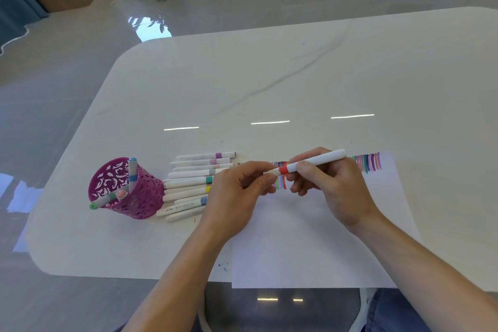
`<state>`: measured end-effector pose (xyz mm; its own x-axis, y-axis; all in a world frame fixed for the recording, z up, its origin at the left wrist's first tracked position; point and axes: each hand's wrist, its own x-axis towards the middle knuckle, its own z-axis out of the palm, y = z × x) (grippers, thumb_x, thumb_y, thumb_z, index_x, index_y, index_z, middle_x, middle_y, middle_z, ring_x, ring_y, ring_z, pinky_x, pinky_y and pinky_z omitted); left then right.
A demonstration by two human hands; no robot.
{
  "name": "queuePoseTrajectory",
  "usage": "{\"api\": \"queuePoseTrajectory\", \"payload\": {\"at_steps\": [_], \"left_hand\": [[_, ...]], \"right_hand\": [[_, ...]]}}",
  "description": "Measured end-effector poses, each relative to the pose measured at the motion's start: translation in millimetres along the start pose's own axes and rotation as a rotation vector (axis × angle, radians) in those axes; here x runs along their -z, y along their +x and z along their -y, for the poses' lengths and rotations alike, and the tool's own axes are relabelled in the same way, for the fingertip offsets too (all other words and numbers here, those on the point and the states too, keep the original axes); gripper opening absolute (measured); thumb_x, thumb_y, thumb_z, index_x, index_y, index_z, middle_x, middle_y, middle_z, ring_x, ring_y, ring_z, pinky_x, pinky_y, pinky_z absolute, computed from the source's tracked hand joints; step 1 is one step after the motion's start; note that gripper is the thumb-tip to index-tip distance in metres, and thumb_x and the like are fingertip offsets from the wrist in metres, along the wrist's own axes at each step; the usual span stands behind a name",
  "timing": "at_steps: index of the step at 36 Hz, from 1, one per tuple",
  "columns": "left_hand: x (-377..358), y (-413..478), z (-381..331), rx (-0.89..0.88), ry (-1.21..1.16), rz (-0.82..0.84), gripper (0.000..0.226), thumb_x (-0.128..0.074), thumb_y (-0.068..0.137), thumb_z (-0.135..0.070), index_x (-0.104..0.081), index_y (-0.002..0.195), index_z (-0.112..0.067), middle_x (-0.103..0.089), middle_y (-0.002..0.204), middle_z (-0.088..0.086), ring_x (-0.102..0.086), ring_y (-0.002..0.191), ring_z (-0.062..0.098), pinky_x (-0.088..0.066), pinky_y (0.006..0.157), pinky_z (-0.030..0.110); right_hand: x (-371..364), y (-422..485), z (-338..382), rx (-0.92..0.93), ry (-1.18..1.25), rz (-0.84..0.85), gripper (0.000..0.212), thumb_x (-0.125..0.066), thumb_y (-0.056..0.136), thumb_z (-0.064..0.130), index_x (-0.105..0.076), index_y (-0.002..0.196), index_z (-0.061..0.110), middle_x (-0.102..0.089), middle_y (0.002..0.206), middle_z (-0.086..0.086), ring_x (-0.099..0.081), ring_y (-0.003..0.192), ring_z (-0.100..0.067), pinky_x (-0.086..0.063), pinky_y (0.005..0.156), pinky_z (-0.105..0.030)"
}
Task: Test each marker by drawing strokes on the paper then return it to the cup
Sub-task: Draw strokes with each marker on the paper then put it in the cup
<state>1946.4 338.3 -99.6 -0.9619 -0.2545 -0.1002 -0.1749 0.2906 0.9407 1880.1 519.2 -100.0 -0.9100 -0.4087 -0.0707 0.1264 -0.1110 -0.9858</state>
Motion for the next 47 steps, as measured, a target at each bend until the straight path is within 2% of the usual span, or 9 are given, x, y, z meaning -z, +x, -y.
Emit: {"api": "queuePoseTrajectory", "payload": {"at_steps": [6, 10, 17, 27, 33, 36, 40, 43, 47], "left_hand": [[-3, -2, -4, 0.027, -0.038, -0.027, 0.014, -0.069, 0.093, -0.009, -0.077, 0.104, -0.013, -0.077, 0.080, -0.002, -0.075, 0.075, 0.011, -0.055, 0.071, 0.017], [-4, -3, -6, 0.039, -0.057, -0.046, 0.015, -0.068, 0.092, -0.007, -0.077, 0.104, -0.010, -0.077, 0.078, 0.000, -0.074, 0.072, 0.011, -0.051, 0.067, 0.013], [-8, -4, -8, 0.034, -0.080, -0.040, 0.014, -0.068, 0.093, -0.008, -0.078, 0.101, -0.013, -0.076, 0.076, -0.002, -0.074, 0.069, 0.012, -0.052, 0.066, 0.014], [2, -4, -11, 0.012, -0.077, -0.006, 0.013, -0.068, 0.093, -0.009, -0.076, 0.102, -0.015, -0.076, 0.078, -0.002, -0.074, 0.073, 0.013, -0.053, 0.069, 0.016], [25, 1, -18, -0.030, -0.183, 0.041, 0.009, -0.068, 0.094, -0.010, -0.073, 0.100, -0.014, -0.075, 0.085, 0.003, -0.069, 0.076, 0.017, -0.056, 0.073, 0.026], [32, 0, -21, -0.017, -0.274, 0.000, 0.009, -0.070, 0.092, -0.014, -0.074, 0.100, -0.016, -0.072, 0.083, 0.001, -0.067, 0.076, 0.013, -0.055, 0.072, 0.024], [42, -3, -23, -0.002, -0.347, -0.025, 0.016, -0.069, 0.091, -0.009, -0.074, 0.102, -0.019, -0.070, 0.089, 0.006, -0.067, 0.081, 0.016, -0.057, 0.077, 0.026], [52, -5, -24, -0.010, -0.351, -0.064, 0.016, -0.068, 0.091, -0.013, -0.074, 0.103, -0.021, -0.073, 0.094, 0.002, -0.068, 0.085, 0.016, -0.056, 0.079, 0.024], [63, -5, -24, -0.046, -0.294, -0.171, 0.019, -0.070, 0.089, -0.029, -0.073, 0.105, -0.019, -0.074, 0.106, 0.000, -0.070, 0.106, 0.018, -0.056, 0.091, 0.032]], "right_hand": [[2, -2, -4, -0.027, 0.023, 0.009, 0.013, -0.062, 0.099, 0.001, -0.075, 0.096, 0.001, -0.075, 0.081, -0.022, -0.072, 0.068, -0.030, -0.058, 0.063, -0.031], [1, -2, -4, -0.053, 0.053, 0.019, 0.013, -0.062, 0.100, 0.005, -0.075, 0.099, 0.001, -0.075, 0.084, -0.023, -0.073, 0.073, -0.031, -0.059, 0.067, -0.031], [-2, -3, -3, -0.054, 0.084, 0.022, 0.025, -0.065, 0.094, 0.022, -0.073, 0.103, 0.000, -0.076, 0.085, -0.018, -0.073, 0.076, -0.027, -0.059, 0.069, -0.029], [-5, -6, -2, -0.077, 0.116, 0.038, 0.030, -0.067, 0.091, 0.025, -0.073, 0.107, 0.000, -0.077, 0.089, -0.020, -0.075, 0.079, -0.029, -0.059, 0.071, -0.029], [-6, -5, 7, -0.101, 0.123, 0.113, 0.031, -0.071, 0.088, 0.026, -0.075, 0.114, 0.009, -0.076, 0.089, -0.019, -0.073, 0.077, -0.030, -0.060, 0.071, -0.032], [-6, -4, 9, -0.121, 0.081, 0.088, 0.035, -0.072, 0.086, 0.029, -0.072, 0.111, 0.006, -0.076, 0.086, -0.016, -0.072, 0.073, -0.027, -0.060, 0.069, -0.033], [0, -1, 8, -0.167, -0.058, 0.058, 0.015, -0.064, 0.100, 0.017, -0.069, 0.111, 0.008, -0.076, 0.081, -0.013, -0.071, 0.067, -0.024, -0.059, 0.065, -0.032], [4, 2, 4, -0.206, -0.240, 0.049, 0.011, -0.058, 0.103, 0.011, -0.069, 0.108, 0.012, -0.075, 0.075, -0.008, -0.069, 0.061, -0.020, -0.056, 0.061, -0.030], [5, 4, -4, -0.238, -0.404, 0.011, 0.012, -0.058, 0.101, 0.010, -0.069, 0.102, 0.016, -0.075, 0.071, -0.004, -0.068, 0.058, -0.017, -0.053, 0.056, -0.026]]}}
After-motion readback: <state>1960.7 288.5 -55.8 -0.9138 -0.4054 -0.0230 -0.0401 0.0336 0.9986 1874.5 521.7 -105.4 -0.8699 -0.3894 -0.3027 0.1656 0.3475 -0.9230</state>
